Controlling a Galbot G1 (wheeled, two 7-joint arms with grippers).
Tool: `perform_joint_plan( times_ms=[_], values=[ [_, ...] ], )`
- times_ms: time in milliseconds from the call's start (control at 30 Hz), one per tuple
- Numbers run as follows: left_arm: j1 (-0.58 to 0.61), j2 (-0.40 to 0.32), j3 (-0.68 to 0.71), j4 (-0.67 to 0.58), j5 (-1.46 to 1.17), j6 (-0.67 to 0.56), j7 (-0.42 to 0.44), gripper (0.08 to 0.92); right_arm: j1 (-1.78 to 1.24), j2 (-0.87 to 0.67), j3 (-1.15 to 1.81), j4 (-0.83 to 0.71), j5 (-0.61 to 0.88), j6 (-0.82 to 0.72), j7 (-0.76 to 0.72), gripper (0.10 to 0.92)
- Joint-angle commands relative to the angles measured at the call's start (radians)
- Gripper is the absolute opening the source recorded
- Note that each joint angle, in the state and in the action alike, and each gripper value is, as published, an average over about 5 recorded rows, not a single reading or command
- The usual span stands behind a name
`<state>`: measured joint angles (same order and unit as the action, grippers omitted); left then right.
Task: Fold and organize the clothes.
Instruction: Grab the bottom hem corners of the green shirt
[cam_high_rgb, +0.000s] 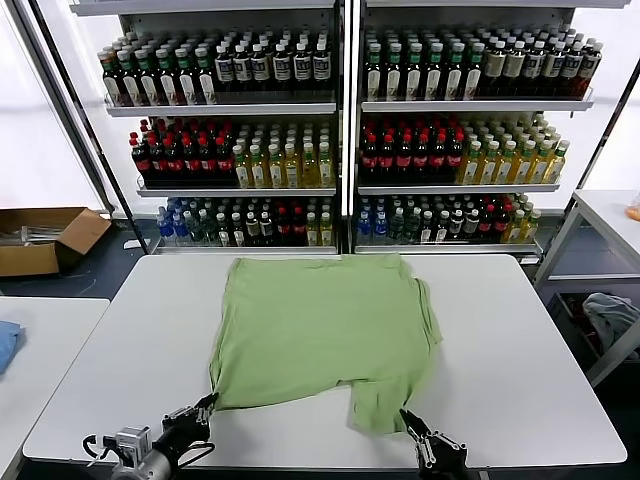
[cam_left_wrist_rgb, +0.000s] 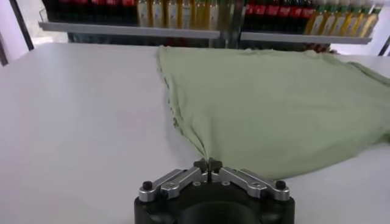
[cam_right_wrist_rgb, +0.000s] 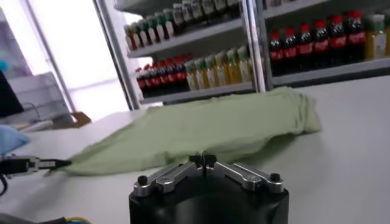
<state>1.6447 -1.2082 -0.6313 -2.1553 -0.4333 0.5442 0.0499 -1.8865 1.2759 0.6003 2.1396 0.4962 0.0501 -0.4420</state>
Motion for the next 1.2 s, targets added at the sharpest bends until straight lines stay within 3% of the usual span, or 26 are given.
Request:
perform_joint_plan(
  times_ms=[33,300,433,667,967,1067,1200],
  values=[
    [0.046,-0.006,-0.026,-0.083,-0.001,-0.004,-0.002,0.087,-0.038,0.0,0.003,-0.001,0.053,0.086,-0.068,0.106],
    [0.14,-0.023,-0.06,-0.165,-0.007,-0.005,-0.006,0.087,-0.122,0.006,0.037,-0.009,0.091,0.137,-0.116,0.106],
    [0.167,-0.028,-0.067,-0.169,-0.013,-0.013,-0.005,0.087,-0.132,-0.001,0.052,-0.014,0.057,0.135,-0.056,0.137],
    [0.132,-0.033,-0.042,-0.144,-0.009,-0.016,-0.008,0.087,-0.071,-0.004,0.026,0.013,-0.215,-0.038,0.234,0.327],
    [0.12,-0.031,-0.044,-0.14,-0.011,-0.017,-0.008,0.087,-0.03,-0.019,-0.053,0.018,-0.339,-0.25,0.313,0.579],
    [0.118,-0.031,-0.045,-0.14,-0.012,-0.017,-0.007,0.087,-0.03,-0.029,-0.071,0.023,-0.355,-0.285,0.312,0.57],
    [0.117,-0.031,-0.046,-0.14,-0.013,-0.018,-0.006,0.087,-0.026,-0.034,-0.085,0.03,-0.351,-0.307,0.309,0.458]
  ],
)
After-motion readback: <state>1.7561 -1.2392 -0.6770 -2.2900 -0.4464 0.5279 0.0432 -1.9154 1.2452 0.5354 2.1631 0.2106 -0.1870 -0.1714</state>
